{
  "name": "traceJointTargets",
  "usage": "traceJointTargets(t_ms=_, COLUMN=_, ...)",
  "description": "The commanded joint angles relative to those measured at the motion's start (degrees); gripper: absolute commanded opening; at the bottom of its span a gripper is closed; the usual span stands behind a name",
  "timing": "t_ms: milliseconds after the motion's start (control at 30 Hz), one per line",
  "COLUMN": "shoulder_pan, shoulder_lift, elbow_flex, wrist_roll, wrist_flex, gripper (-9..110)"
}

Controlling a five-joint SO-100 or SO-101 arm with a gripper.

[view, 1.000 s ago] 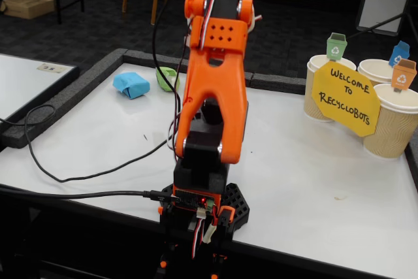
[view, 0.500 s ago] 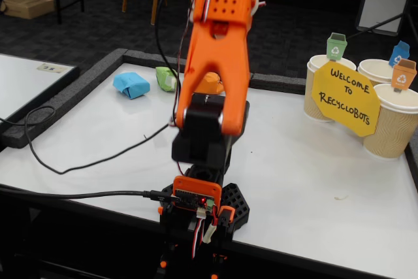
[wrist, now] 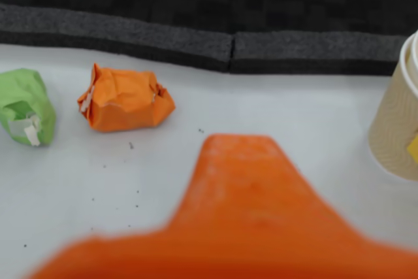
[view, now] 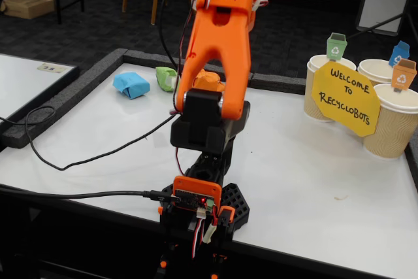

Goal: Sort rubbish by color.

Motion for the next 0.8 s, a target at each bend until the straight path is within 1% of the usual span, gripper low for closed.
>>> traceJointTargets(t_ms=0, shoulder_pan=-0.1, shoulder_lift=-0.1, elbow_flex=-5.5, wrist_roll=1.1, wrist_flex=-1.3, gripper=6)
traceJointTargets(t_ms=267, shoulder_pan=-1.4, shoulder_lift=-1.0, elbow_flex=-5.5, wrist_roll=1.1, wrist_flex=-1.7, gripper=6)
traceJointTargets(t_ms=667, shoulder_pan=-1.1, shoulder_lift=-13.3, elbow_flex=-11.0, wrist_roll=1.1, wrist_flex=-5.1, gripper=6)
traceJointTargets(t_ms=767, shoulder_pan=0.4, shoulder_lift=-16.4, elbow_flex=-12.9, wrist_roll=1.1, wrist_flex=-5.9, gripper=6)
